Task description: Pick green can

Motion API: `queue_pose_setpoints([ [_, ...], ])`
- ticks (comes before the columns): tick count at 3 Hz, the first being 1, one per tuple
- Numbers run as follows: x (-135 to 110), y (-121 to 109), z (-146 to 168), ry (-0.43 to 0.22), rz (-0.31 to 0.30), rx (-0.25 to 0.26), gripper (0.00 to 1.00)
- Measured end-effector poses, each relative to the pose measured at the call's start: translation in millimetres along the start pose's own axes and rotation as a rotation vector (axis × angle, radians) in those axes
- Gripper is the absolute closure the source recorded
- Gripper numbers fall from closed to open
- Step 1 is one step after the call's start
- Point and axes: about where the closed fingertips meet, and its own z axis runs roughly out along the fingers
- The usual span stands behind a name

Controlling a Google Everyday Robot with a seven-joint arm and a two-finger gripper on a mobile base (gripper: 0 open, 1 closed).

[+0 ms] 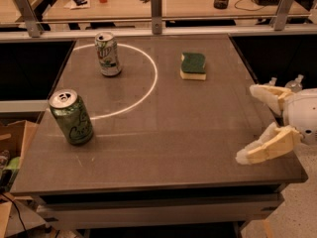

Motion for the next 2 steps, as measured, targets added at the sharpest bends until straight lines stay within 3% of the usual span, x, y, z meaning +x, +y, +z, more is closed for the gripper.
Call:
queue_pose_setpoints([
  [1, 14, 18, 41, 0.007, -0.016, -0.053, 0.00],
  [2, 8, 20, 76, -0.056, -0.008, -0.090, 0.00],
])
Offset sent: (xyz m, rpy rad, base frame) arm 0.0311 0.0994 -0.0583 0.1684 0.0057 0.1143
